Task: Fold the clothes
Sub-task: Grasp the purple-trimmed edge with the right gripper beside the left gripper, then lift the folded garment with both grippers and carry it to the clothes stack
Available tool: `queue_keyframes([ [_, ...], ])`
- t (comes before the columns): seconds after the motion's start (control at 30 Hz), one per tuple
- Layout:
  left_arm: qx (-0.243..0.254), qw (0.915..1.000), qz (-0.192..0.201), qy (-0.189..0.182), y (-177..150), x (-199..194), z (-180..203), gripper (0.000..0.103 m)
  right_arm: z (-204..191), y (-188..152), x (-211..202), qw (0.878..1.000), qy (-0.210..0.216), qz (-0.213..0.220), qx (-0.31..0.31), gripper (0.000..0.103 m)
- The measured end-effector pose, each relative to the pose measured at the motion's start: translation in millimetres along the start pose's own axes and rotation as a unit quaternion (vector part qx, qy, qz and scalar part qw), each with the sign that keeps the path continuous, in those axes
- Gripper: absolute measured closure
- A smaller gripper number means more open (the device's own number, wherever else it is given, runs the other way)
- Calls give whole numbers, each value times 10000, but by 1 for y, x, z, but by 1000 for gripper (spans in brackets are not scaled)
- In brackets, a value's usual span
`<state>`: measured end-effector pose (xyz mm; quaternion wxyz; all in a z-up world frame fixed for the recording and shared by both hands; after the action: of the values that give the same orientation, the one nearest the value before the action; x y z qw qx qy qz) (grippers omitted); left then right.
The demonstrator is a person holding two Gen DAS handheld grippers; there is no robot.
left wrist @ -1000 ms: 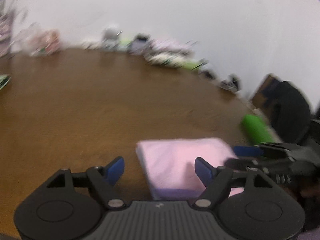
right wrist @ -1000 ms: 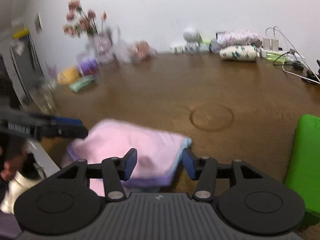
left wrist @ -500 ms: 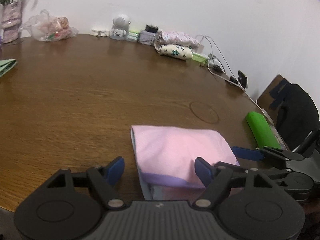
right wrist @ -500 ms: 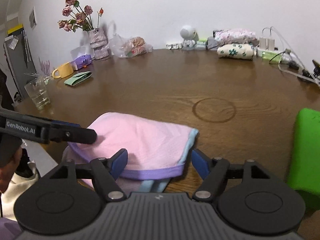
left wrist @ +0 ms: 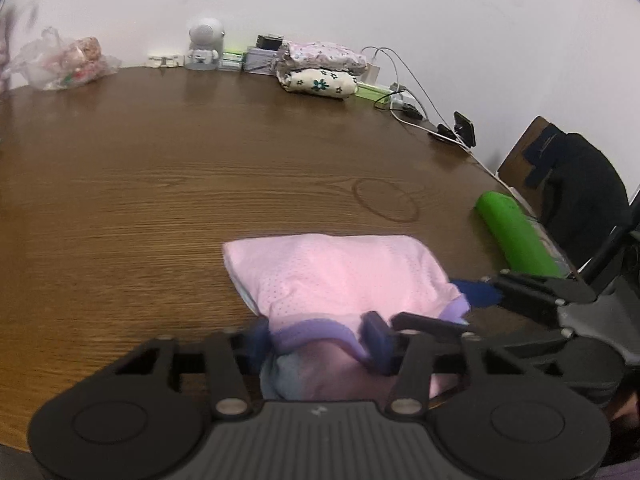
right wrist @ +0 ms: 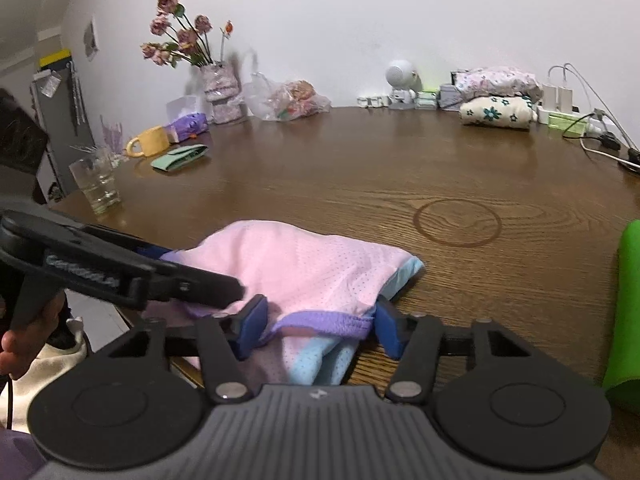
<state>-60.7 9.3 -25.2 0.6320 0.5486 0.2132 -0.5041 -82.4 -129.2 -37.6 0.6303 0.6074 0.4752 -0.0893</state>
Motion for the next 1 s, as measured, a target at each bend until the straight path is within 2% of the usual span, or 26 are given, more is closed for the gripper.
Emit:
queue_keyframes([
  [0.03, 9, 10000, -17, -42, 1, 1, 1, 69, -1, 0, 0, 9999, 104, 15, 19, 62],
  [0.1, 28, 9999, -52, -125, 4, 4, 3, 75, 2, 2, 1, 9992, 357, 32, 177, 81],
  [0.2, 115, 9998, -7, -183, 13, 4, 8, 82, 11, 7, 4, 9981, 480, 54, 392, 90],
  [0.37, 353, 9990, 215, -189, 39, -2, 21, 86, 27, 24, 2, 9934, 839, 310, 723, 92],
  [0.53, 558, 9975, 351, -268, 69, 0, 35, 87, 50, 43, -6, 9901, 917, 574, 892, 92],
  [0.73, 654, 9969, 321, -299, 93, 12, 46, 87, 77, 60, -3, 9888, 871, 627, 1041, 92],
  [1.0, 825, 9946, 412, -466, 116, 15, 58, 88, 88, 71, -8, 9898, 694, 600, 1088, 92],
])
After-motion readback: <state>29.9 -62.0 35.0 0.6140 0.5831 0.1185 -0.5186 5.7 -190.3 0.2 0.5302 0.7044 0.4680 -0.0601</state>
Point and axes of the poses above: each gripper's, at about its wrist camera, not at the fingertips, and x roughly the way its jaws point, z to its right, y to its top, the point moved 9 cm from there along x, roughly the way its jaws point, and after that the axes turned 14 degrees about -z, right-handed, at the moved point
